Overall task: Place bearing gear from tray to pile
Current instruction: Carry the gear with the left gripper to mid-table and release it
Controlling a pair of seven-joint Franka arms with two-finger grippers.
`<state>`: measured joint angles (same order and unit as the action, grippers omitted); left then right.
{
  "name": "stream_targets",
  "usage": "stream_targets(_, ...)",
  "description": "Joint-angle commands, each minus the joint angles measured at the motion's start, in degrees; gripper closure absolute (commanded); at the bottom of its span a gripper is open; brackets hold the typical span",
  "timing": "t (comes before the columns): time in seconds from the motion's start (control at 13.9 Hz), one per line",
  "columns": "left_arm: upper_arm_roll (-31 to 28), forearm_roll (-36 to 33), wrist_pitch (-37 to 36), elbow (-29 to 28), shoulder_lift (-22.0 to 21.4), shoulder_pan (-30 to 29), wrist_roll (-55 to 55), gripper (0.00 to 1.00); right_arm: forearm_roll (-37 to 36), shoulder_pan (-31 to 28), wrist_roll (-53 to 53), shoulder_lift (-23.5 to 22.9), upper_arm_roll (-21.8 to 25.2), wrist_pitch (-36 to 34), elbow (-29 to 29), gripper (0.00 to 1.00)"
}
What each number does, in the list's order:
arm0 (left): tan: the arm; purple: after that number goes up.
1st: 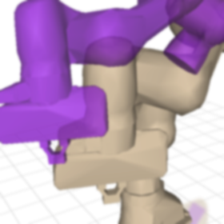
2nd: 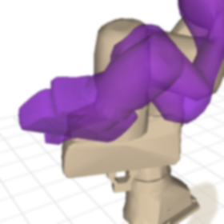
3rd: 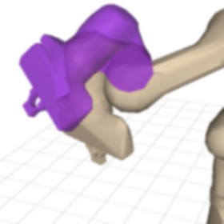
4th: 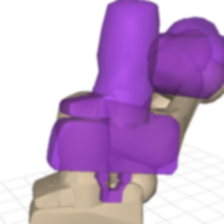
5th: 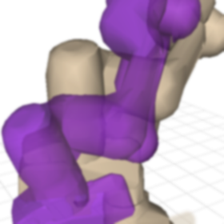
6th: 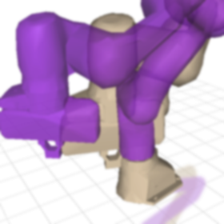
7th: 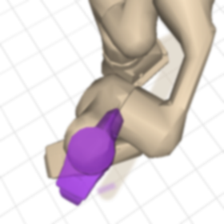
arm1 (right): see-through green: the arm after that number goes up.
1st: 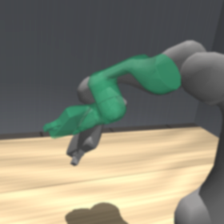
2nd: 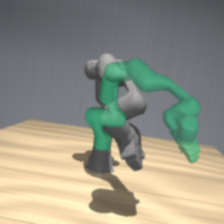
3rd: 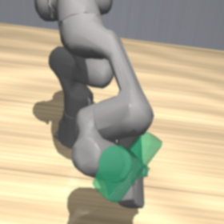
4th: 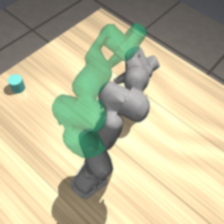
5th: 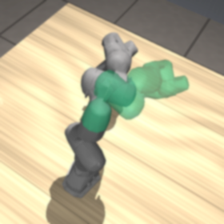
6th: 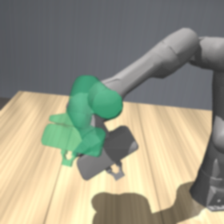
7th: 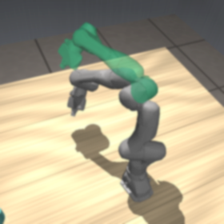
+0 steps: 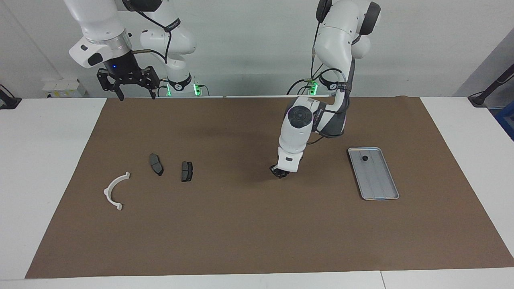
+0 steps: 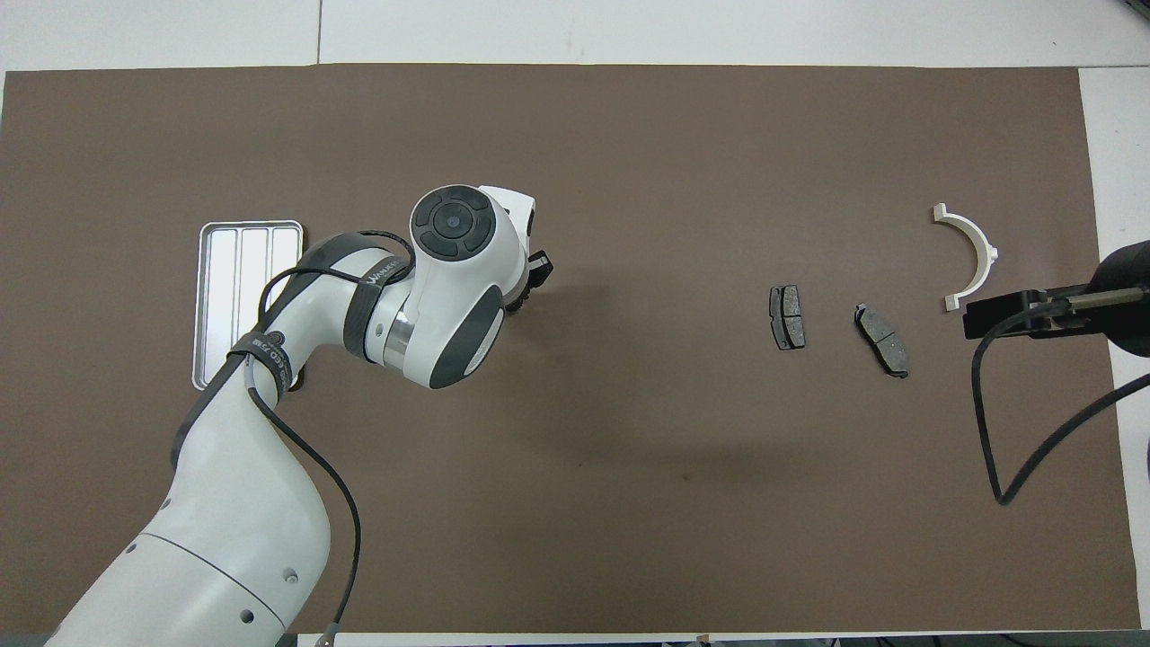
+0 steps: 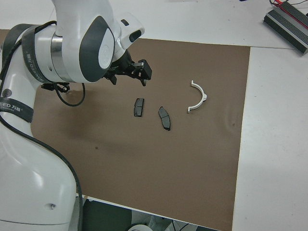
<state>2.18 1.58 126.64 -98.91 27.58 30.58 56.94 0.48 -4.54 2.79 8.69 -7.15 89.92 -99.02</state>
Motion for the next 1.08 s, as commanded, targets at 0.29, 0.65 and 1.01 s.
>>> stream_targets(0.29,-1.03,-0.17,2.47,-4.01,-2.18,1.15,0.81,0.87,1.19,0.5,5.64,1.68,0.03,0.17,-1.88,0.0)
stream_targets(0.65,-1.56,-1.65,-1.99,-2.18,-2.44,1.33,1.86,0.0,1.19,0.5,5.82,1.77,-0.06,0.17,-3.02,0.0)
stream_targets(1.01,-1.74,-2.89,-7.1,-5.84,-9.89,-8.58,-11.11,0.0,1.28,0.59,6.7,1.77,-0.06,0.17,-3.02,0.0)
